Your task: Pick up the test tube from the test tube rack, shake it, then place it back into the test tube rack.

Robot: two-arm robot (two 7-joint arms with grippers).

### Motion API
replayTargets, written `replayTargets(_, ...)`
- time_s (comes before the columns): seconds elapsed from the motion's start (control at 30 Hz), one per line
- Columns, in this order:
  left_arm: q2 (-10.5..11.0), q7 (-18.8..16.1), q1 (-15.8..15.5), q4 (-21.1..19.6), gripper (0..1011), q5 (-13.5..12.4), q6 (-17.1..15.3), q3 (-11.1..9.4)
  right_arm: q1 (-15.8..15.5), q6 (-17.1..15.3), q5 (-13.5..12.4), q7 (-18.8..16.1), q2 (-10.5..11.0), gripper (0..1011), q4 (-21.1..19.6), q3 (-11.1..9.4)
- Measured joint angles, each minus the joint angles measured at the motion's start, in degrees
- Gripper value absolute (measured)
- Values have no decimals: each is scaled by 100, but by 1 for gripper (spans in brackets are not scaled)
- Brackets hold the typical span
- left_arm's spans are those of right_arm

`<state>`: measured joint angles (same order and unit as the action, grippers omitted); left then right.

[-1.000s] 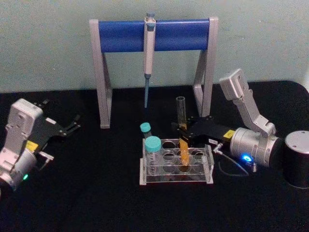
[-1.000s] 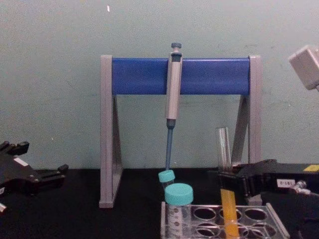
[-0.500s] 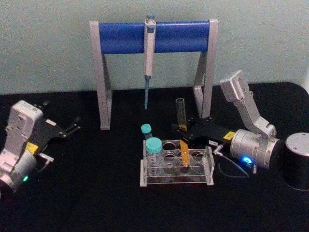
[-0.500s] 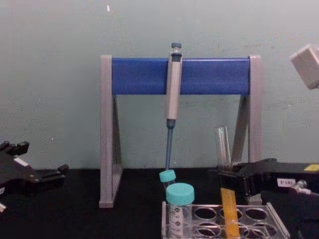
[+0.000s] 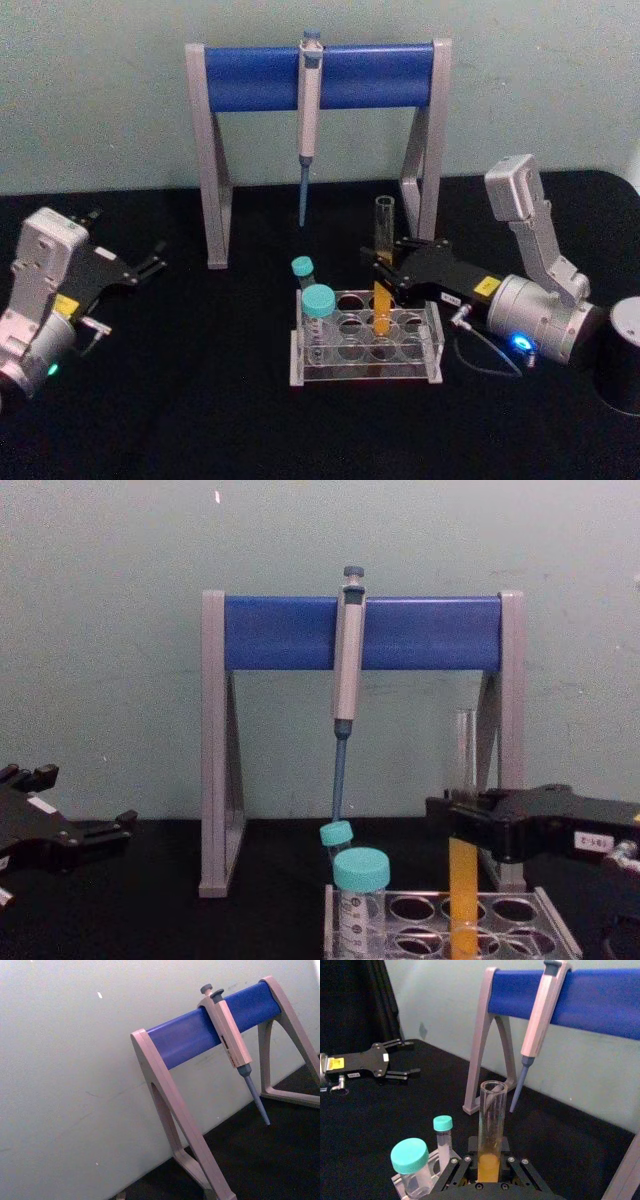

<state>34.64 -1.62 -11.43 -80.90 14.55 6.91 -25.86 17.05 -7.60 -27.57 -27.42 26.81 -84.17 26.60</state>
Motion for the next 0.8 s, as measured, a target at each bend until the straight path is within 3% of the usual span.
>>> replayTargets(0.4,0,0,0,0,1001,0,0,0,-344,568,134,17,113,232,-469,-211)
replayTargets(0.8,0,0,0,0,1001,0,0,0,-391,790,45,12,105,232,-918,-457)
